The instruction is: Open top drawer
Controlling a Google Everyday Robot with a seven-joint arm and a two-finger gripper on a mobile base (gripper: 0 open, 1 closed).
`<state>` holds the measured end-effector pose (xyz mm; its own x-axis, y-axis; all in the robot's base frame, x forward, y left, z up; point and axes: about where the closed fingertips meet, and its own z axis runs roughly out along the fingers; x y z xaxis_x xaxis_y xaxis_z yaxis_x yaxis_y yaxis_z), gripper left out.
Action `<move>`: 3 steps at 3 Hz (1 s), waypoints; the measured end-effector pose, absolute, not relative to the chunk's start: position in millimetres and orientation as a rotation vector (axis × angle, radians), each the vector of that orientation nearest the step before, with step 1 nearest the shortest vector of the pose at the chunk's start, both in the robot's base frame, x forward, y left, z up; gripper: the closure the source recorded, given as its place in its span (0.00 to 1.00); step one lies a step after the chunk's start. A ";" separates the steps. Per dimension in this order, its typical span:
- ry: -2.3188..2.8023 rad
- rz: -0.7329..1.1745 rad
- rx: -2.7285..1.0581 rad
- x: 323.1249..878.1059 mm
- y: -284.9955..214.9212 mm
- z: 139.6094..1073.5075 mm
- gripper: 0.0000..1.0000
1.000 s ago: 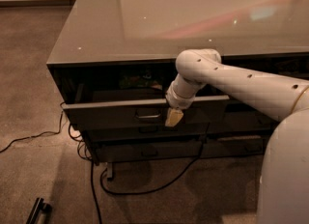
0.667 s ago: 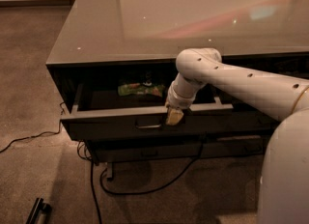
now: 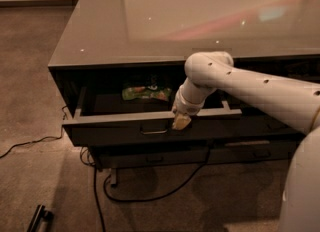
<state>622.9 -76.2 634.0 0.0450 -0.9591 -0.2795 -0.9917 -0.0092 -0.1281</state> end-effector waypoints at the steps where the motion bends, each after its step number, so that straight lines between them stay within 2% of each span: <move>1: 1.984 0.162 -2.040 622.9 -76.2 633.9 0.62; 3: 1.955 0.198 -2.030 628.9 -68.5 635.0 0.16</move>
Offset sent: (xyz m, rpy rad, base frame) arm 0.0321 0.0112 0.0079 0.0351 -0.0114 0.0095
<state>628.9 -68.5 635.0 0.0565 -0.9479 -0.3135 -0.9915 -0.0166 -0.1287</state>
